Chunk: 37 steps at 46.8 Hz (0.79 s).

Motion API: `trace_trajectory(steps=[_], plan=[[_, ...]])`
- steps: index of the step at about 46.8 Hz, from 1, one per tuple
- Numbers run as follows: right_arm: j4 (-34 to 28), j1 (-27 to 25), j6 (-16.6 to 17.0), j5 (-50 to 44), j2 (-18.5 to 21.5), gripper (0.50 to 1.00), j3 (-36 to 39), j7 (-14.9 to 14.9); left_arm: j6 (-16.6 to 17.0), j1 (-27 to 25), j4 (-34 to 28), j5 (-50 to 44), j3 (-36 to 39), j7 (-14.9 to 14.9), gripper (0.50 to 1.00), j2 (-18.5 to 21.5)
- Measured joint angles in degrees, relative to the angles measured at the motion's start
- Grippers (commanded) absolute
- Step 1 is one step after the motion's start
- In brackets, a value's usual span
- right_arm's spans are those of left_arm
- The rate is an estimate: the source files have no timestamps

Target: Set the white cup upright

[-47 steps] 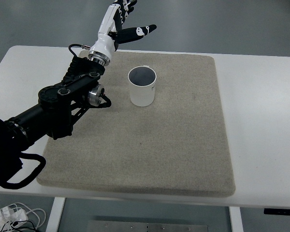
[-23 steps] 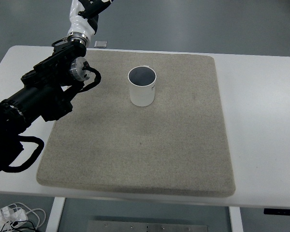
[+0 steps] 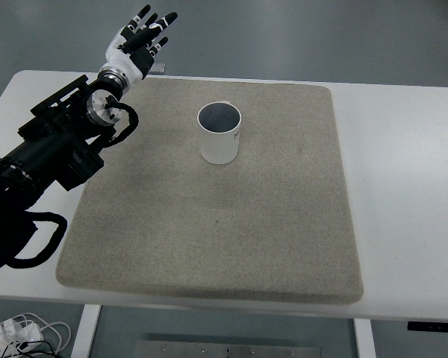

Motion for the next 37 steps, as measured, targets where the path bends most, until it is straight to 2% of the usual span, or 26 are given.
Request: trace_trajectory(steps=[13,24,32,37], plan=[[0.01,0.00,0.00,-0.03,0.00,0.952,0.00,0.01,-1.83,1.45,0.26,-0.08,-7.96,2.67,0.994,-0.08],[0.02,0.00,0.00,-0.04,0.00,0.952,0.16,0.00,-5.72,2.57,0.38,-0.09,-9.24,2.89,0.994,-0.28],[0.08,-0.09,0.15,0.28,0.00,0.952,0.21,0.01,-5.86,2.87,2.56,-0.47,-9.54,-0.07,0.994,-0.93],[0.20,-0.36,0.53,0.20,0.00,0.952,0.05,0.00,-6.40,2.88,3.13,-1.58,-9.93,-0.67,0.994,-0.99]])
